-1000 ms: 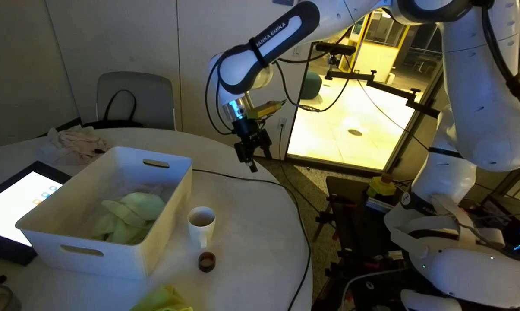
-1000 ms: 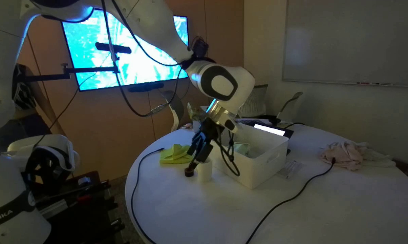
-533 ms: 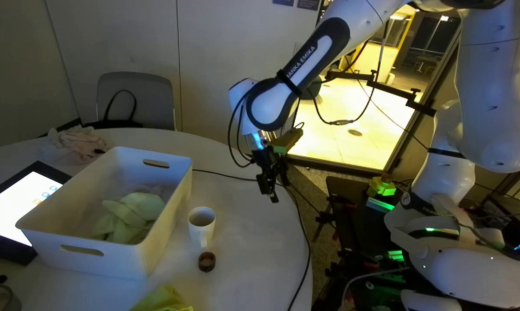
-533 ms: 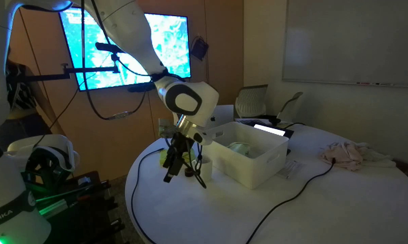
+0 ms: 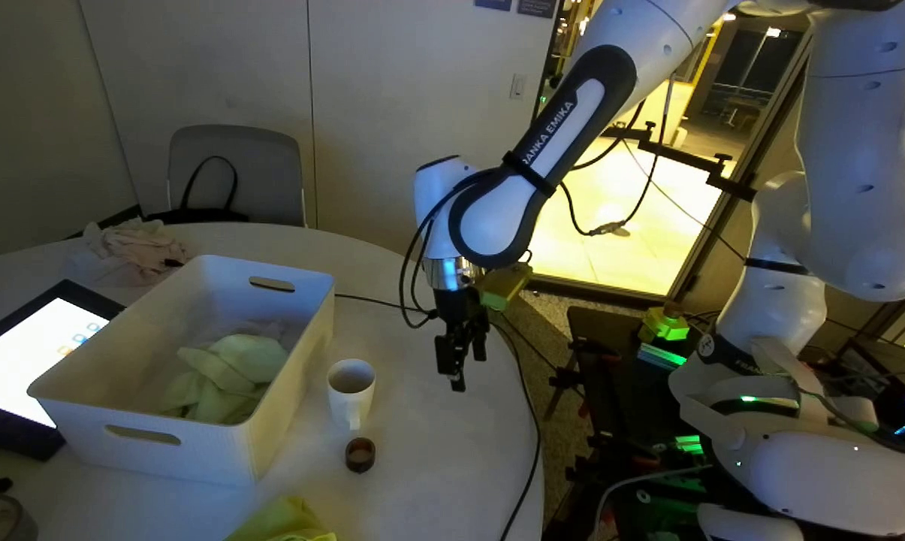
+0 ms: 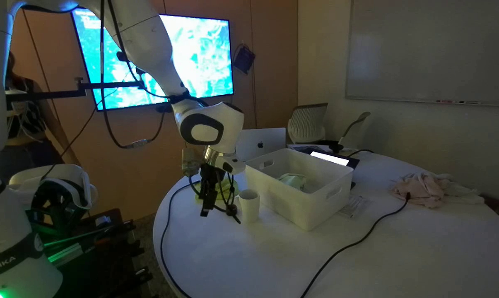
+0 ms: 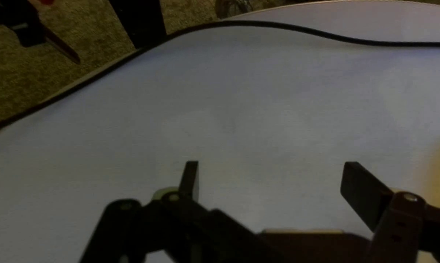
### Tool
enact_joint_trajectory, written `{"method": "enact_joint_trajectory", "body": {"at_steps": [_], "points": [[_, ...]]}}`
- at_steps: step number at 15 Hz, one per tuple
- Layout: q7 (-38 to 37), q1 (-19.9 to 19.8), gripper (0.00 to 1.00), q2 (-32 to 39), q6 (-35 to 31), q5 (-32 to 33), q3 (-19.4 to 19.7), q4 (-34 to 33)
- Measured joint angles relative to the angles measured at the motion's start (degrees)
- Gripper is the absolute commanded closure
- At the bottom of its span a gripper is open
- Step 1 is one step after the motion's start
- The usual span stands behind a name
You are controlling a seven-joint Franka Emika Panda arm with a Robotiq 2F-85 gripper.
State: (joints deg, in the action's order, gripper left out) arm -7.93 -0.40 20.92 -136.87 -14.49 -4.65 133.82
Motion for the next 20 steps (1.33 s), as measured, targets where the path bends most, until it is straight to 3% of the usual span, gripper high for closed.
{"method": "enact_joint_trajectory", "body": {"at_steps": [9,20], "points": [[2.32,1.78,0.0,3.85,-9.96,-5.99,-4.97,-3.03],[-3.99,7.7,0.0,14.56,-27.8,-6.07,-5.63,-7.71]]}}
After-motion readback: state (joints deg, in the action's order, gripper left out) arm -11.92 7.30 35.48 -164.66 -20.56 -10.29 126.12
